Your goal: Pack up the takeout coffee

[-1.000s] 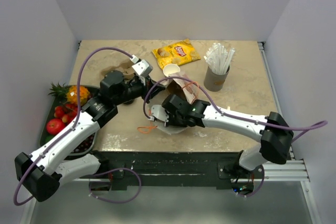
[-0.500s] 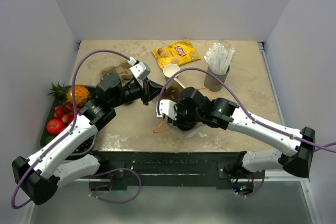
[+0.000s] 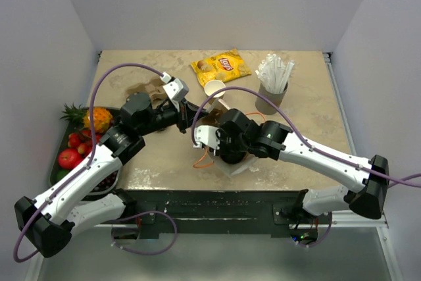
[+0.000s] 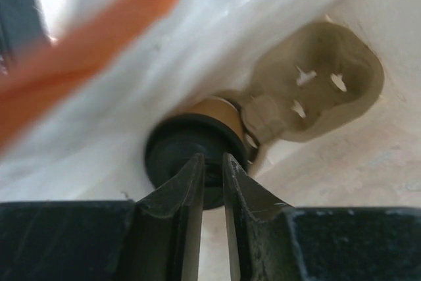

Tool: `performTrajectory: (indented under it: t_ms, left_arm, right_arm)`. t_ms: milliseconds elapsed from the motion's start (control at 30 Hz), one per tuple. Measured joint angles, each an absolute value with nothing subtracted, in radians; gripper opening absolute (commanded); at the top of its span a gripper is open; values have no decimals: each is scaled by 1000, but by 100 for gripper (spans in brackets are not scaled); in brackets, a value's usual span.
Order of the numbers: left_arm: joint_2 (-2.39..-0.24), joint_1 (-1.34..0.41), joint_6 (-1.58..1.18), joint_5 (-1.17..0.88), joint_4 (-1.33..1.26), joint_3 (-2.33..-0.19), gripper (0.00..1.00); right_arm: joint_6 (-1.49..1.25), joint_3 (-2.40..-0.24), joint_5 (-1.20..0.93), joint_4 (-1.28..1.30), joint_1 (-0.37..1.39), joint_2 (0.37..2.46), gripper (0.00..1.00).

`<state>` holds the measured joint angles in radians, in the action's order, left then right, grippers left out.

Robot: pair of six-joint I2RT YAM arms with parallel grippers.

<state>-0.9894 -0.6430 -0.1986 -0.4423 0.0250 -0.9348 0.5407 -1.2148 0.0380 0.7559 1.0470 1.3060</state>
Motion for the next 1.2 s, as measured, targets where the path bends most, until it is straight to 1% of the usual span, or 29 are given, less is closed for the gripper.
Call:
performTrajectory:
  t_ms: [300, 833, 933, 967, 1000, 1133, 1200]
  left_arm:
    - [-1014, -643, -198, -443, 27, -935, 0]
    - [-1048, -643, -190, -443, 32, -939, 0]
    - [-1053, -643, -190, -443, 35, -941, 0]
    - [-1054, -643, -190, -443, 41, -943, 0]
    - [-1056, -643, -189, -443, 45, -945, 0]
    - [-1069, -643, -190, -436, 70, -972, 0]
    - [-1080, -642, -194, -437, 90, -1004, 0]
  right_arm:
    - [648, -1206, 125, 740, 1047, 1393, 17]
    - [678, -1179, 196, 687, 1047, 1436, 15]
    - [670, -1180, 197, 686, 1046, 1435, 18]
    - [666, -1181, 192, 687, 1046, 1433, 23]
    - [662, -1184, 189, 690, 1046, 1430, 25]
    - [647, -1229, 142, 702, 1045, 1399, 35]
    - [637, -1251, 117, 721, 1045, 1374, 37]
